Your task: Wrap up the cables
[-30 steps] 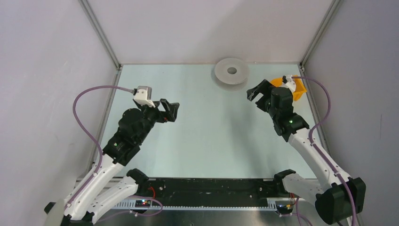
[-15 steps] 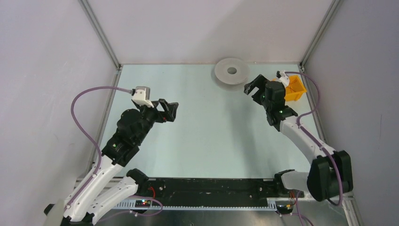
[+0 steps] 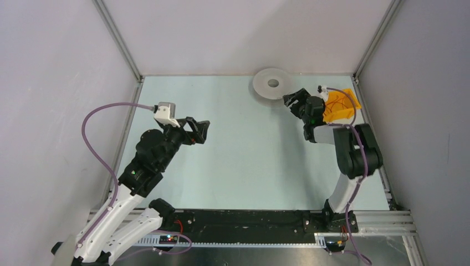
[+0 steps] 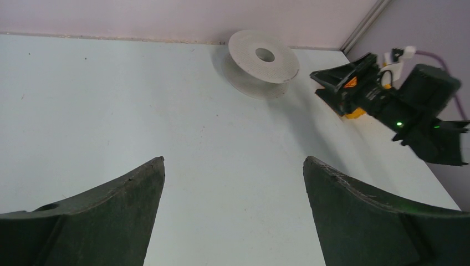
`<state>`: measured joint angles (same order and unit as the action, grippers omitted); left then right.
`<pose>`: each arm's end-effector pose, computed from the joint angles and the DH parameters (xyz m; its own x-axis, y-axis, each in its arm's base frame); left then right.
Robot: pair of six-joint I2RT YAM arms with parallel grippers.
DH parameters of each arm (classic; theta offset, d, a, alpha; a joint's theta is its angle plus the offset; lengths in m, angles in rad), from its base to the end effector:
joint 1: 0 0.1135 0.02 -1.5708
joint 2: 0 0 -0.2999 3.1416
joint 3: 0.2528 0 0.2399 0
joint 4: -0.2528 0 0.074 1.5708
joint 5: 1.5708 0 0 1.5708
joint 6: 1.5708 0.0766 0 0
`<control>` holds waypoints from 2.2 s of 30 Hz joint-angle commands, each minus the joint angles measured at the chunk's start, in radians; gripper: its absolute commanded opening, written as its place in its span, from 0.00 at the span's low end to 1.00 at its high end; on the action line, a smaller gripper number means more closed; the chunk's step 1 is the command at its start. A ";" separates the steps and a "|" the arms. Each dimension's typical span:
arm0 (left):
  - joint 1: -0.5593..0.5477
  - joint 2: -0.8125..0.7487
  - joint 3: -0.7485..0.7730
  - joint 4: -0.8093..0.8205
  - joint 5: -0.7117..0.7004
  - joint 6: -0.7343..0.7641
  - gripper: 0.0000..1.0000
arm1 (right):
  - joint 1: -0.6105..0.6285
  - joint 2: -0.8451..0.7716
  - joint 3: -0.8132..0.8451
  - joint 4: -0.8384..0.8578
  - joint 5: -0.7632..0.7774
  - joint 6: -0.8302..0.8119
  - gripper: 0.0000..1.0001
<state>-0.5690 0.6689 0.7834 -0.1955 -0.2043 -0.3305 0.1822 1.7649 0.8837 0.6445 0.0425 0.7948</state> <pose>0.1408 -0.0716 0.3736 -0.1804 -0.2618 -0.9481 0.3158 0.8975 -0.3079 0.4119 0.0726 0.2314 -0.2617 0.6769 -0.6880 0.0663 0.7238 0.6868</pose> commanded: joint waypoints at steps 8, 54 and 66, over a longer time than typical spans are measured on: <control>0.005 0.009 -0.001 0.036 0.023 0.007 0.98 | -0.025 0.308 0.154 0.416 -0.117 0.154 0.71; 0.005 0.038 -0.009 0.034 0.062 0.060 1.00 | -0.108 0.355 0.289 0.381 -0.381 0.310 0.00; 0.005 0.082 -0.008 0.035 0.040 0.048 0.98 | -0.088 -0.145 -0.057 0.244 -0.559 -0.045 0.00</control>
<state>-0.5690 0.7399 0.7803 -0.1955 -0.1543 -0.3019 0.0700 1.8236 0.8738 0.8787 -0.3870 0.9565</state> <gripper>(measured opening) 0.982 0.030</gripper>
